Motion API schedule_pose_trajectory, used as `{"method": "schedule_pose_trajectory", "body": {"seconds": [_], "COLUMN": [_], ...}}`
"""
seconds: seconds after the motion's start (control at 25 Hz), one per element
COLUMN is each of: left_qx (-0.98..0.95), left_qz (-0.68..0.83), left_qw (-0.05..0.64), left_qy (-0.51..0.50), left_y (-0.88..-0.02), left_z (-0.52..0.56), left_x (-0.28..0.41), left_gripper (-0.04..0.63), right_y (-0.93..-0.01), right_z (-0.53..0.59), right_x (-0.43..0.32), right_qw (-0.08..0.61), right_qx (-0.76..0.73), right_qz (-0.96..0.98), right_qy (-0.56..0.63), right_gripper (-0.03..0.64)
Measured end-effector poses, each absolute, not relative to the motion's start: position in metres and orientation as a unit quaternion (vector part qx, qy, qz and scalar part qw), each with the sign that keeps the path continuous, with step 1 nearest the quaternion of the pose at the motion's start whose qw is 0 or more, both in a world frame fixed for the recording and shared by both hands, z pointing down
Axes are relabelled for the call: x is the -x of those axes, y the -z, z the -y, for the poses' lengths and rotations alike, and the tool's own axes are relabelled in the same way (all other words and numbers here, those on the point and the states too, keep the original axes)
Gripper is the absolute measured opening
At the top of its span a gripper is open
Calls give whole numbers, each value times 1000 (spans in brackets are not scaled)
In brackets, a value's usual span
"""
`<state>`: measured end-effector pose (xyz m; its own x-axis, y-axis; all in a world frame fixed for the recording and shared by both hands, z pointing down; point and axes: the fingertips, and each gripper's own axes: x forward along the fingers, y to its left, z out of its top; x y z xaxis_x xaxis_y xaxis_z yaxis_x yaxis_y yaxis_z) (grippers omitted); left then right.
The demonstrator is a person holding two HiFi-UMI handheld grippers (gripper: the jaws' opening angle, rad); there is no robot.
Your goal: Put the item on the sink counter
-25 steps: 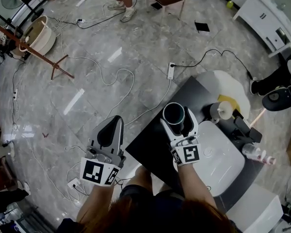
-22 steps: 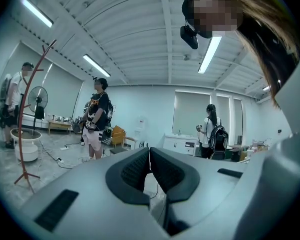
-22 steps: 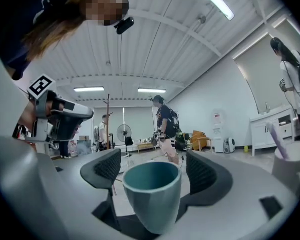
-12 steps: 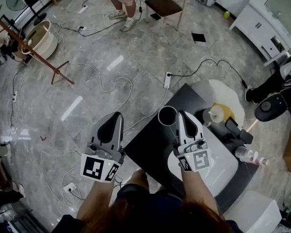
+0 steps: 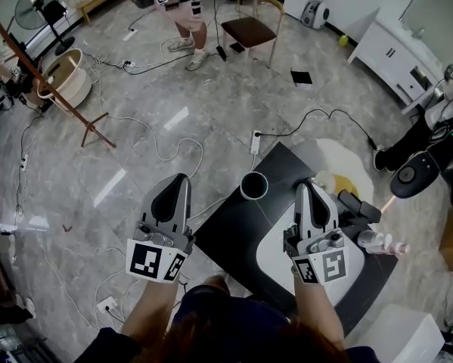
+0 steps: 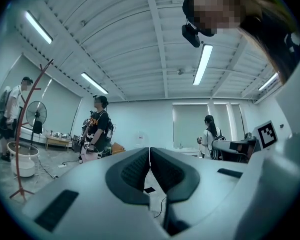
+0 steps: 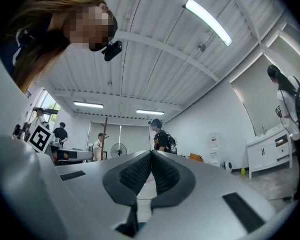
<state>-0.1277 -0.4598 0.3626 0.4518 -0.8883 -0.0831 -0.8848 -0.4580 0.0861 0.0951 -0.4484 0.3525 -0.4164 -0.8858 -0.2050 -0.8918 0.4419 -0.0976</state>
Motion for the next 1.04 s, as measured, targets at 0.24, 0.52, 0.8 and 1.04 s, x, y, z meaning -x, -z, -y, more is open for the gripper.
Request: {"method": "schedule_pose_trajectory", "body": {"seconds": [0.24,0.52,0.8,1.04], "left_qx": [-855,-862,-867,-870], "left_qz": [515,504,494,489], "left_qw": [3,-6,-11,-10], "left_qy": [64,62,63,63], "left_y": [-344,-337,-330,-335], "left_z": [448,439,431,436], "left_x": [130,124,121,124], "left_gripper": [24,23,23,23], "right_y": [-329,-327,-321,-326], "right_z": [434,428,415,420], "right_x": [-108,-124,-127,-121], "right_qw": [114,131,133,131], "right_qx": [548,569,579,582], "right_qz": [-828,-812,-804,-802], "right_qy": [-26,6,4,7], "right_gripper": [15,15,15,15]}}
